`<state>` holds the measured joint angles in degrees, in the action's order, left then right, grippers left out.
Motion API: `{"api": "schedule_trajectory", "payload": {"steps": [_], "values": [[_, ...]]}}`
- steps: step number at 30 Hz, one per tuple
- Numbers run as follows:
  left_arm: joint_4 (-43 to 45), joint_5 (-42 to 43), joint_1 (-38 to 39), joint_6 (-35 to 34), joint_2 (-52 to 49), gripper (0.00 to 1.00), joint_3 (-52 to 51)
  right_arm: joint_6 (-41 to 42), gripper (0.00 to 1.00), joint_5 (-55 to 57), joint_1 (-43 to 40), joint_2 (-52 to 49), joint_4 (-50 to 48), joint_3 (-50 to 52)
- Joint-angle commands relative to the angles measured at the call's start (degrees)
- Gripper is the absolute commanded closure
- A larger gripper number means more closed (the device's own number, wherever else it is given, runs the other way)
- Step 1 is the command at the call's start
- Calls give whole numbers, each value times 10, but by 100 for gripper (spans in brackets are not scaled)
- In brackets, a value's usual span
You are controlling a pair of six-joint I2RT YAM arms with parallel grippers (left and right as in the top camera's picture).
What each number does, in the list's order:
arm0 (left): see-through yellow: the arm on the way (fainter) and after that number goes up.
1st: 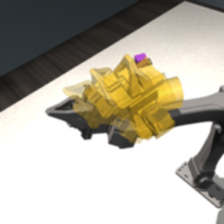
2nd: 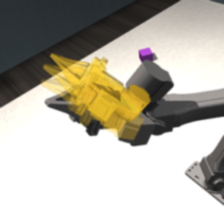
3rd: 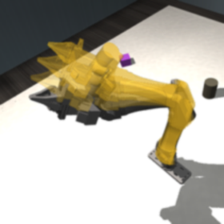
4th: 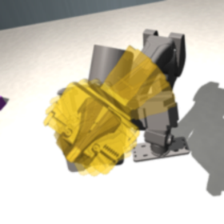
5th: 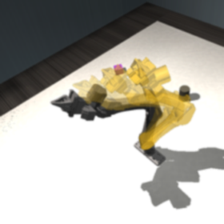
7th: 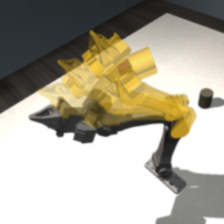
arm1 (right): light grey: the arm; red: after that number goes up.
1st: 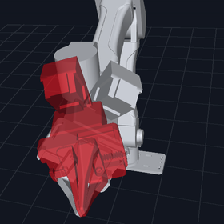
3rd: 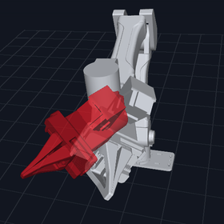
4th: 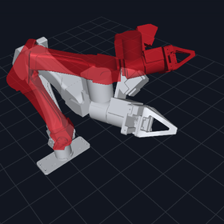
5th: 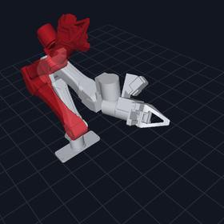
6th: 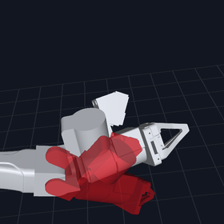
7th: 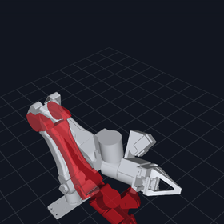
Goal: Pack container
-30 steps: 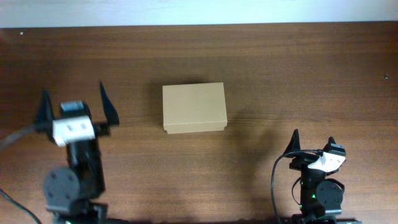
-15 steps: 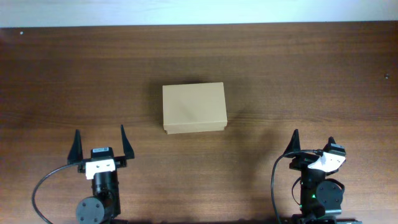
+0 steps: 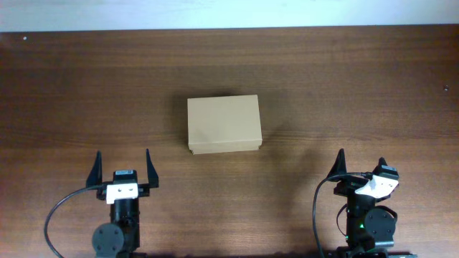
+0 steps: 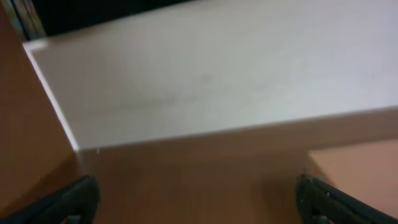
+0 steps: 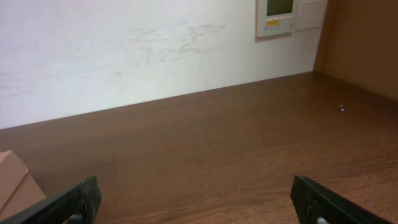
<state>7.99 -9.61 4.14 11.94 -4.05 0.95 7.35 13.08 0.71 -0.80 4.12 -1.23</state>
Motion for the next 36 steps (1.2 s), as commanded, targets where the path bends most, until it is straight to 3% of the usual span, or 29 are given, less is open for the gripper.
{"api": "schedule_trajectory", "payload": {"steps": [1, 6, 36], "values": [[-31, -9, -2, -7, 9, 0, -5, 2, 1, 9, -4, 6, -2, 6], [-119, -9, -2, -7, 39, 0, -5, 2, 1, 9, -4, 6, -2, 6], [-117, -9, -2, -7, 38, 0, -5, 2, 1, 9, -4, 6, -2, 6]]}}
